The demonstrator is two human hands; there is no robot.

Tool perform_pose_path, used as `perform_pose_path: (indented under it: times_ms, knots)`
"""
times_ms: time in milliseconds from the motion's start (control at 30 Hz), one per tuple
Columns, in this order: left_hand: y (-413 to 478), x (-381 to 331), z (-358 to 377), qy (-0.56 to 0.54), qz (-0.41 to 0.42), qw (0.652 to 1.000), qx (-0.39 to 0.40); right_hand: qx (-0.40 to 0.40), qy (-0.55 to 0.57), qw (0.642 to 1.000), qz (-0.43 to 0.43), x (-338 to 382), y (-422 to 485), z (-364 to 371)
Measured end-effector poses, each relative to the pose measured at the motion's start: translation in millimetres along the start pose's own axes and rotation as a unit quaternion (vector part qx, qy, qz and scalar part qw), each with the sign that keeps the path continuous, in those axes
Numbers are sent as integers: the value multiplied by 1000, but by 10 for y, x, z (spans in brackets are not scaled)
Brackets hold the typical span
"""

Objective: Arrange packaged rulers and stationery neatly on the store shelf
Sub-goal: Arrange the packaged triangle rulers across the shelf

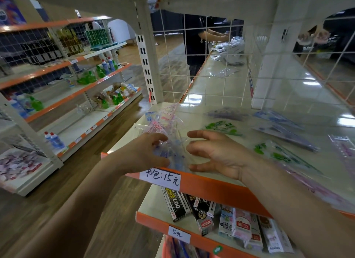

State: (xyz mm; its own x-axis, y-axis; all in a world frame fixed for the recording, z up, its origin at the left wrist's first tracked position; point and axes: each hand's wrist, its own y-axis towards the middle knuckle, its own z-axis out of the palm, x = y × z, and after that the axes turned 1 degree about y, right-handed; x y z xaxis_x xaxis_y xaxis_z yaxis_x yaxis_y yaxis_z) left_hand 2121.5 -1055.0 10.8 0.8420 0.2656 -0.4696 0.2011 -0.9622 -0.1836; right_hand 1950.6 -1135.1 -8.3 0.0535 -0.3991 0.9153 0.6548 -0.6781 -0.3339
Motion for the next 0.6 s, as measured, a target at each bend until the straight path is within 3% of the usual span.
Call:
perform_pose_path:
  times_ms: [433,600]
  knots:
    - [64,-16,-14,-35,0,998,-54,-1,-4,1000,-18,-29,152,245]
    - [68,-9,4,-17,7,998,-67,-41,-122,989,-70,-114,201,365]
